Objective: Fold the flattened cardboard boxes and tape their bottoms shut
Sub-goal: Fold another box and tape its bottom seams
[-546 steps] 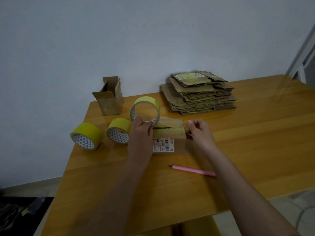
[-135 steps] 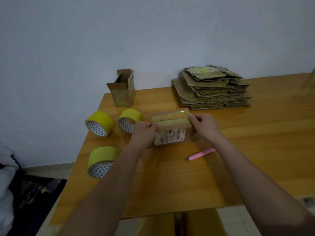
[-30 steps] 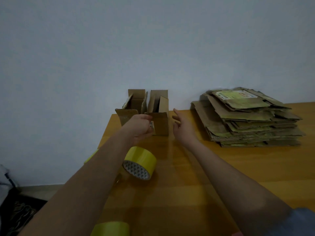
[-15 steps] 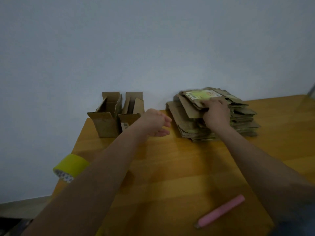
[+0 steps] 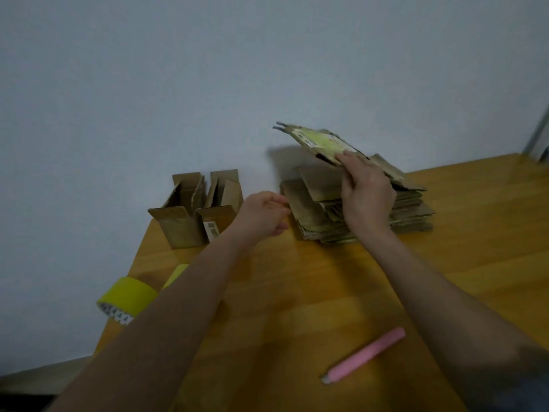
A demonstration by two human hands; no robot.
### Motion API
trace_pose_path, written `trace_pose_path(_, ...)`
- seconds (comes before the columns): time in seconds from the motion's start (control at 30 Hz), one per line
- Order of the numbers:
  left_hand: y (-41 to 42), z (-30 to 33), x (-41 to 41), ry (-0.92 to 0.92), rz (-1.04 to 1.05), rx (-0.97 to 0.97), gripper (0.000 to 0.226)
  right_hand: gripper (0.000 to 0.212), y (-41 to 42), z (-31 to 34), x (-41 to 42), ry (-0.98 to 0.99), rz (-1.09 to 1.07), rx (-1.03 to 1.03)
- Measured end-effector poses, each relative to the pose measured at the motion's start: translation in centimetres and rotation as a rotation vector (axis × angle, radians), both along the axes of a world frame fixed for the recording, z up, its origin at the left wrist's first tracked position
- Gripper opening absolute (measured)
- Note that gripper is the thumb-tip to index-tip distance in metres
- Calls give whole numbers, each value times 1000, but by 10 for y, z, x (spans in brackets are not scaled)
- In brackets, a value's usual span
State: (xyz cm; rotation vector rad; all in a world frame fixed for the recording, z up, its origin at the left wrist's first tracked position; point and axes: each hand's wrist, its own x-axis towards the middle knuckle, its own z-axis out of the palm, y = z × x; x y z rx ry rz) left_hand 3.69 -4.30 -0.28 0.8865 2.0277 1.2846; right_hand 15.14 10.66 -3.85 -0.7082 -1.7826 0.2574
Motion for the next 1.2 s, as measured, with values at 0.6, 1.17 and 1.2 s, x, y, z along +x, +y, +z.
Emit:
trace_pose_path(0.6,-69,4,89,231,-167,155,117,13,-102,57,79,189,423,-662)
trace_pose_path(1.17,-123,6,94,146,64,-19,26,70,-140,17,99,-239,628,-914)
trace_pose_path(1.2,-124,7,94,153,38,-72,23,68,-141,16,98,-227,626,-914)
